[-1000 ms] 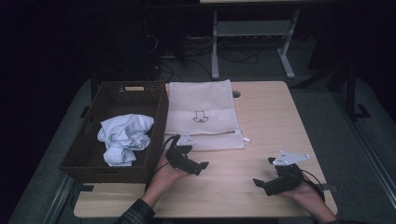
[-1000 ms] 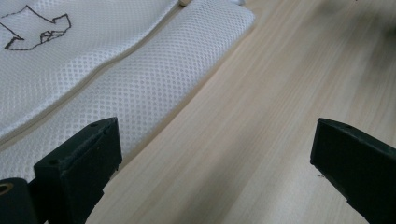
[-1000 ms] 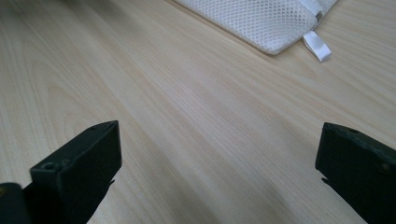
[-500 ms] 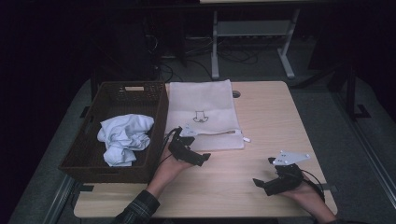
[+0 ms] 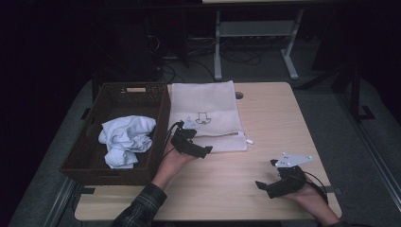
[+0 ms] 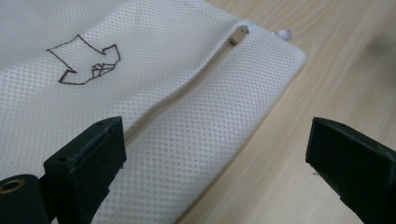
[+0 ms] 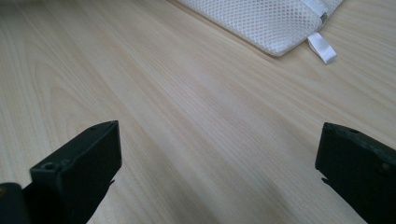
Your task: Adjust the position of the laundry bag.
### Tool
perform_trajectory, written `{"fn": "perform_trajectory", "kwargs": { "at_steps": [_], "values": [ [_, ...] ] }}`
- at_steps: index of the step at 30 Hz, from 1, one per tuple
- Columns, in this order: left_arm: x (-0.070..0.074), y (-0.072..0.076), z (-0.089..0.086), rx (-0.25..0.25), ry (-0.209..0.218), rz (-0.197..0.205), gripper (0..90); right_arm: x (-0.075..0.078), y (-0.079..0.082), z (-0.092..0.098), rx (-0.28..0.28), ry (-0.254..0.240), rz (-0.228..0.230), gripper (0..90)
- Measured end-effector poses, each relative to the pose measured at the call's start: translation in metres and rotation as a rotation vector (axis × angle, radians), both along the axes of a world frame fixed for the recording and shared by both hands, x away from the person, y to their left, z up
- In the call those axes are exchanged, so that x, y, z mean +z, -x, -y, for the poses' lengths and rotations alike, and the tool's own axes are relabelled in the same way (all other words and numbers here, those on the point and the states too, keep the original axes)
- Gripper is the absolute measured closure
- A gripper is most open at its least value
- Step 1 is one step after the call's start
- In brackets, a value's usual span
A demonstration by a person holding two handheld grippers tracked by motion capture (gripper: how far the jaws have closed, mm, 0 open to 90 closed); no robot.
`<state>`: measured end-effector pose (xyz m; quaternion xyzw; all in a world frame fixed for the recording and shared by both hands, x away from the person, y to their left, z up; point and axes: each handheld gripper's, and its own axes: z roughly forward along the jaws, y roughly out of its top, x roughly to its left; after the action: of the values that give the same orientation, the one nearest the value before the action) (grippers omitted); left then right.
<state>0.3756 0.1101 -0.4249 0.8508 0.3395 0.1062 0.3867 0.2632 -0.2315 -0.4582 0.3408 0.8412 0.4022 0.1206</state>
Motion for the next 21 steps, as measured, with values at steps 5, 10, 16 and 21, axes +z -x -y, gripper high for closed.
{"fn": "perform_trajectory", "kwargs": {
  "at_steps": [5,10,16,21],
  "values": [
    [0.000,-0.005,0.000,0.008,0.008,-0.003,6.2,0.000,0.000,0.000,0.003,-0.001,-0.001,0.0],
    [0.004,-0.014,0.002,0.009,0.006,0.005,12.4,0.000,0.000,-0.001,0.003,0.000,-0.002,0.0],
    [0.005,-0.024,0.002,0.026,0.012,0.001,14.0,0.000,0.000,-0.001,0.005,0.003,-0.002,0.0],
    [0.004,-0.031,0.004,0.038,0.020,0.003,15.6,0.000,0.000,-0.001,0.009,0.003,-0.002,0.0]
  ]
}}
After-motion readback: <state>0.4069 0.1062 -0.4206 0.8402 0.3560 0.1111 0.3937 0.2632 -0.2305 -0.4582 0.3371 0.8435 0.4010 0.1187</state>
